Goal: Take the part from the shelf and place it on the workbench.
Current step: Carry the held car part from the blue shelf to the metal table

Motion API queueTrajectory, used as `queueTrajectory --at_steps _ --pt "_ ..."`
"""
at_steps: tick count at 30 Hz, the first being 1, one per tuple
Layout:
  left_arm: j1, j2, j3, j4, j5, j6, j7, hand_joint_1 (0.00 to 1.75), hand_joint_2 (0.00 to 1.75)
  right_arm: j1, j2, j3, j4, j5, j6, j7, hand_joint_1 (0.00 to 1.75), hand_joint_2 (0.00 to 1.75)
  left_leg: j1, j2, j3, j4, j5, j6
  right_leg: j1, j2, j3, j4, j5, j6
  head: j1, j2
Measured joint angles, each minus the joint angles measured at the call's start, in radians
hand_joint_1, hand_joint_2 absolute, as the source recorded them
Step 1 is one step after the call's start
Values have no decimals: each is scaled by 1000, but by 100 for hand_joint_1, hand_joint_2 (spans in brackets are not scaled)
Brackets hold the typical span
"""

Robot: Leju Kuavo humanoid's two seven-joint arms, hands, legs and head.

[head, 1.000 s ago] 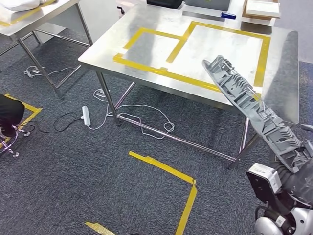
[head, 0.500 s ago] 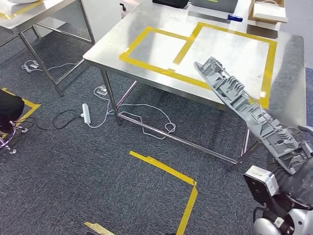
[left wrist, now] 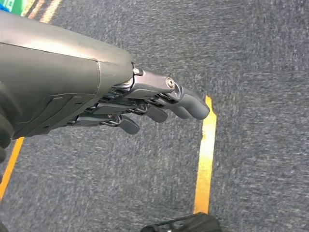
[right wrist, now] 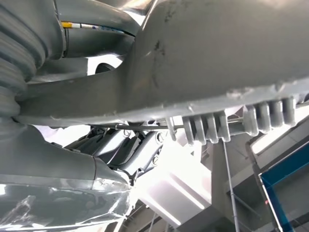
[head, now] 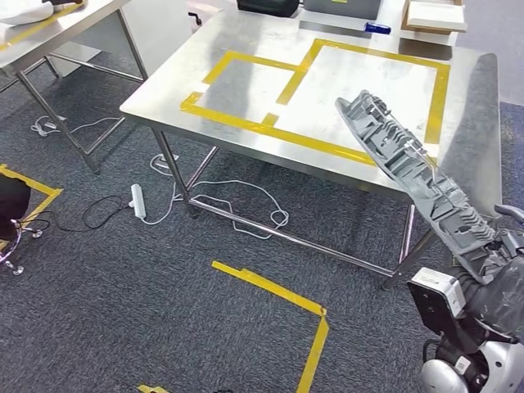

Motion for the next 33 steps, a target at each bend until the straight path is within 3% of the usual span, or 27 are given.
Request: queueTrajectory --at_steps 2,3,5,9,10,13,14,15,18,20,21,24,26,28,29,30,31,33 --pt "1 2 0 0 0 0 0 0 175 1 0 0 0 0 0 0 175 175 -5 -1 39 -120 92 16 2 3 16 -1 -14 3 0 0" --pt "1 3 0 0 0 0 0 0 175 0 0 1 0 0 0 0 175 175 -9 -2 64 -181 120 25 3 4 23 -1 -22 8 1 0" --pt "0 5 0 0 0 0 0 0 175 -1 0 1 0 -1 0 0 175 175 -15 -2 91 -248 126 37 3 5 28 -2 -28 20 2 0" --pt "2 4 -1 0 -1 2 0 0 175 -1 0 3 1 0 0 -1 175 175 -11 -4 121 -283 111 51 1 3 23 30 -32 43 4 0" --pt "2 3 -1 0 -1 2 0 0 175 -4 0 3 1 0 0 -2 175 175 -9 -4 130 -287 109 55 0 2 -1 73 -48 46 5 0" --pt "0 3 -1 0 -3 3 0 0 175 -9 0 5 2 0 0 -3 175 175 -9 -4 145 -288 92 59 -1 1 -123 253 -116 53 6 0" --pt "1 2 -1 0 -3 3 0 0 175 -8 0 5 3 0 0 -3 175 175 -10 -4 154 -288 85 58 -1 1 -151 279 -118 55 6 0" --pt "2 2 -1 0 -3 3 0 0 175 -8 0 6 5 -1 0 -2 175 175 -10 -4 165 -288 76 57 0 0 -161 268 -97 55 7 0" --pt "4 0 -1 0 -3 3 0 0 175 -9 0 7 10 -3 0 -1 175 175 -10 -5 203 -289 48 50 2 -4 -117 94 32 47 6 0" --pt "2 -1 -1 1 -3 3 0 0 175 -13 0 8 12 -8 0 3 175 175 -11 -3 213 -289 35 39 8 -8 -93 21 65 34 6 0" --pt "1 -1 -1 1 -3 2 -1 0 175 -15 0 9 13 -12 0 6 175 175 -12 -2 216 -288 33 34 11 -9 -89 15 60 27 5 0" --pt "-3 -1 -2 1 -3 1 -1 0 175 -16 0 10 15 -20 0 17 175 175 -11 -2 196 -236 37 20 6 -6 -68 1 58 9 3 0" --pt "-4 -1 -2 1 -3 -1 0 0 175 -20 0 10 16 -26 0 19 175 175 -8 -2 127 -122 15 9 3 -7 -51 -4 47 0 1 0" --pt "-2 -1 -2 1 -3 -1 0 0 175 -24 0 9 17 -31 0 19 175 175 -3 -2 44 -11 -40 1 2 -6 -35 -5 33 -4 0 0" --pt "-1 -2 -2 1 -4 -1 0 0 175 -25 0 9 19 -34 0 20 175 175 -1 -2 16 15 -59 -1 2 -4 -24 -5 24 -4 0 0" --pt "1 -1 -2 1 -4 -1 0 0 175 -24 0 9 20 -35 0 20 175 175 1 -2 3 12 -58 -2 1 -3 -12 -5 15 -3 0 0" --pt "2 -1 -2 1 -4 -1 0 0 175 -24 0 9 22 -37 0 21 175 175 2 -2 4 -20 -33 -2 1 -2 1 -5 6 -1 0 0" --pt "3 -1 -2 1 -4 -1 0 0 175 -25 0 9 24 -39 0 21 175 175 2 -2 30 -139 67 3 1 0 26 -3 -14 6 0 0"
